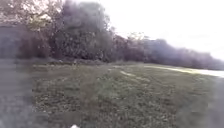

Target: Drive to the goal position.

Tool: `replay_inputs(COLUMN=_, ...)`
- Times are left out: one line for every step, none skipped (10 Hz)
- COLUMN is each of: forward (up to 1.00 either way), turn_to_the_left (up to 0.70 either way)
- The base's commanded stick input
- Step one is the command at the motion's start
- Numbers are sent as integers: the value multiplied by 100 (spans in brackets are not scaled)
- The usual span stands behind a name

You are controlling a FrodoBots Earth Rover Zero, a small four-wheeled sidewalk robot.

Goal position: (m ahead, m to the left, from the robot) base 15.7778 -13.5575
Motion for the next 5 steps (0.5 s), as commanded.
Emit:
replay_inputs(forward=60, turn_to_the_left=-15)
replay_inputs(forward=60, turn_to_the_left=-15)
replay_inputs(forward=60, turn_to_the_left=-15)
replay_inputs(forward=60, turn_to_the_left=-15)
replay_inputs(forward=60, turn_to_the_left=-15)
